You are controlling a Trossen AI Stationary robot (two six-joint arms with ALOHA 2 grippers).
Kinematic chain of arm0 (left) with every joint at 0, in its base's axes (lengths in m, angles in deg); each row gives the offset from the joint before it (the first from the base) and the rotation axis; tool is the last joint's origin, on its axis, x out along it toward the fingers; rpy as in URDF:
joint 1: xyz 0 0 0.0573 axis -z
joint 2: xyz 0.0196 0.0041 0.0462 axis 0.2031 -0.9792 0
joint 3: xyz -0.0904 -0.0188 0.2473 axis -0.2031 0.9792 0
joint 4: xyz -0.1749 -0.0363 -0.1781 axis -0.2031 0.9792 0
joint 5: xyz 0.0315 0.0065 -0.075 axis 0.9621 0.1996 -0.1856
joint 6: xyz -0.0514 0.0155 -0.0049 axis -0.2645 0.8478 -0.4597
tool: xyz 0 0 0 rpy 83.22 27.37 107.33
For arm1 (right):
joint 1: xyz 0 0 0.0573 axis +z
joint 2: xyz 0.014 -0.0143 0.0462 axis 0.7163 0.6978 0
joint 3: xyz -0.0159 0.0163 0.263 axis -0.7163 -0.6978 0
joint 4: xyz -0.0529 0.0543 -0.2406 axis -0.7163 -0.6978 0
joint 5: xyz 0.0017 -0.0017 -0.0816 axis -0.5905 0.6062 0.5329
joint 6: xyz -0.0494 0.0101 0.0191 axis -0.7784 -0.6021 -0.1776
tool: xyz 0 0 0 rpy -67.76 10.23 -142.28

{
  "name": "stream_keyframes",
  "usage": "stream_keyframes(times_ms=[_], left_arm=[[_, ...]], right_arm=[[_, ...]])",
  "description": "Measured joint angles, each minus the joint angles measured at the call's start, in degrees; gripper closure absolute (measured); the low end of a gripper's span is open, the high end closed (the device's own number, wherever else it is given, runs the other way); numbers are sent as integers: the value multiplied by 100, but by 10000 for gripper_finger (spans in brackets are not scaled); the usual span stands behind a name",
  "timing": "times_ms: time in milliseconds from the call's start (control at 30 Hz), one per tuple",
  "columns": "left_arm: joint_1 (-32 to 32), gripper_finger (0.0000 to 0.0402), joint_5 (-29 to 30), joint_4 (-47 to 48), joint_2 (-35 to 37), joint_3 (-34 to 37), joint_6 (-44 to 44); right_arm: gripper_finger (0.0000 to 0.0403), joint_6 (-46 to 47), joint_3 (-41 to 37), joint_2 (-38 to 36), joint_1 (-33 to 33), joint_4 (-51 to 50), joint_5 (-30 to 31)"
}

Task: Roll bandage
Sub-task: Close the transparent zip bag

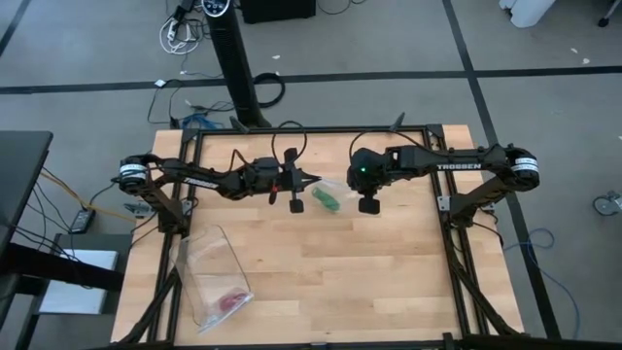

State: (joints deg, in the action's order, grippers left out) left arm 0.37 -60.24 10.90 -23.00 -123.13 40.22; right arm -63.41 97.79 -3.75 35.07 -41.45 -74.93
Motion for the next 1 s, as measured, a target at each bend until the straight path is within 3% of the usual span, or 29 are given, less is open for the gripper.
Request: stream_keyframes(times_ms=[267,733,1000], left_arm=[[7,401,-43,-27,2,0,-22],[7,401,-10,-50,17,0,-42],[7,401,-28,-56,15,0,-44]], right_arm=[[387,161,18,-5,4,-101,181],[275,632,223,-320,48,550,323],[282,543,225,-135,111,752,334]])
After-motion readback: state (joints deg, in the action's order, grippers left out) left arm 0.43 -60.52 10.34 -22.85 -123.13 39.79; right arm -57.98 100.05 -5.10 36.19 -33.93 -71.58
